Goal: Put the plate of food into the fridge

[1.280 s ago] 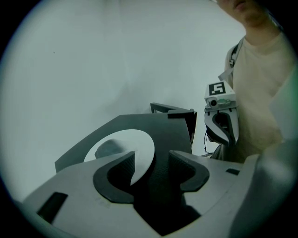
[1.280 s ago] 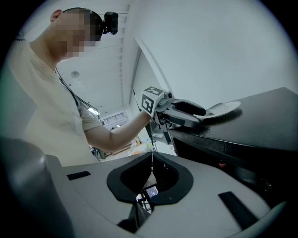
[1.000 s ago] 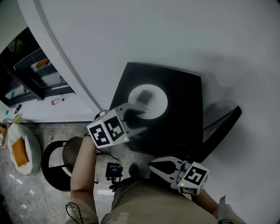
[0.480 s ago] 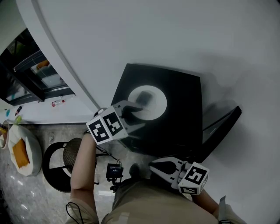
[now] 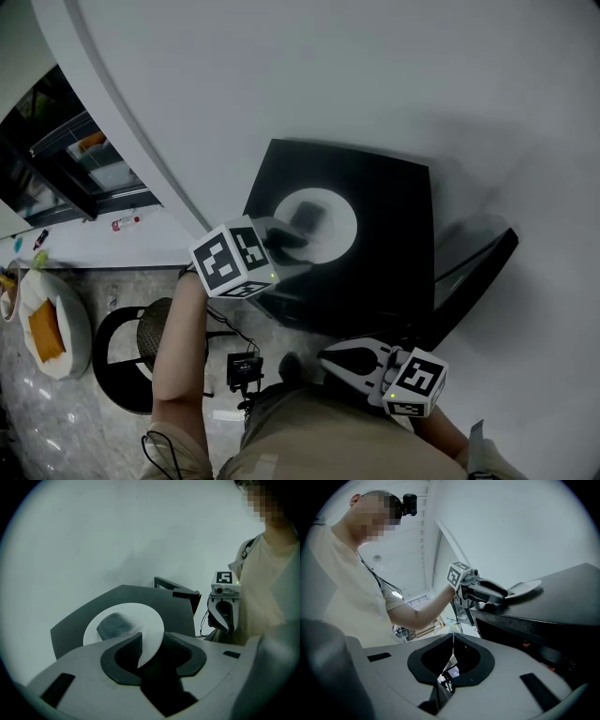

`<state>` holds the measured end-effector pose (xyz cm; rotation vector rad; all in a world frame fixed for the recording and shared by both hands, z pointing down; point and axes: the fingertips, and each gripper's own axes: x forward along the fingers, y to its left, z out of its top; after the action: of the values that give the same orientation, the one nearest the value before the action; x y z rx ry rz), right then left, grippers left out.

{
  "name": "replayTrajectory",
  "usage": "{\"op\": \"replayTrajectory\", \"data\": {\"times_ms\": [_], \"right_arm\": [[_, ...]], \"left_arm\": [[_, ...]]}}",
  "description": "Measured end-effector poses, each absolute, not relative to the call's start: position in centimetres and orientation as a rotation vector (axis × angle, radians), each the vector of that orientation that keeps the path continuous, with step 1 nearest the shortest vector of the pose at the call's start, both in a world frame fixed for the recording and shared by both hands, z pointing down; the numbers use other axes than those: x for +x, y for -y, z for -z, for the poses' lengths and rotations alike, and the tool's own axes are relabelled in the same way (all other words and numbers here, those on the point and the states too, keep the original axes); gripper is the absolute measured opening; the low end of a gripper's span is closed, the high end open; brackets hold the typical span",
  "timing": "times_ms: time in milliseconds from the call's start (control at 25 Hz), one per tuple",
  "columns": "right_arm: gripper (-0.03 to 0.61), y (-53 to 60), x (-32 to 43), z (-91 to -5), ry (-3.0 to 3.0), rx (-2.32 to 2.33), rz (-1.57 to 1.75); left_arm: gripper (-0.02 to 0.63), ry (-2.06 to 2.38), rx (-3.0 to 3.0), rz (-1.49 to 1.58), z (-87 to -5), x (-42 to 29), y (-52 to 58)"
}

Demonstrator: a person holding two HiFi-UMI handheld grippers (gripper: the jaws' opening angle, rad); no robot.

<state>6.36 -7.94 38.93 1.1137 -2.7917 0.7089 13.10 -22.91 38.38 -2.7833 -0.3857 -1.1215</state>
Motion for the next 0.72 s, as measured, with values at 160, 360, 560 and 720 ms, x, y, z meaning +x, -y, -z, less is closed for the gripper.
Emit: {"op": "replayTrajectory", "data": {"times_ms": [160, 360, 560, 720], "right_arm": [[0.021, 7.9, 6.7, -38.9, 2.79, 1.123, -0.713], [0.021, 8.1, 6.7, -39.0, 2.779, 1.129, -0.722], [0.021, 8.3, 6.9, -39.4, 2.767, 1.136, -0.746], [0.021, 8.4, 7.0, -39.4, 2.768, 1.127, -0.751]], "left_arm": [[0.147, 0.391, -2.781, 1.114, -38.4, 12.9, 22.4], [0.143, 0.405, -2.77, 1.106, -38.3, 12.3, 21.7], [0.143, 0.395, -2.753, 1.061, -38.4, 12.0, 21.0], [0.149, 0.379, -2.713, 0.956, -38.1, 11.8, 20.6]]}}
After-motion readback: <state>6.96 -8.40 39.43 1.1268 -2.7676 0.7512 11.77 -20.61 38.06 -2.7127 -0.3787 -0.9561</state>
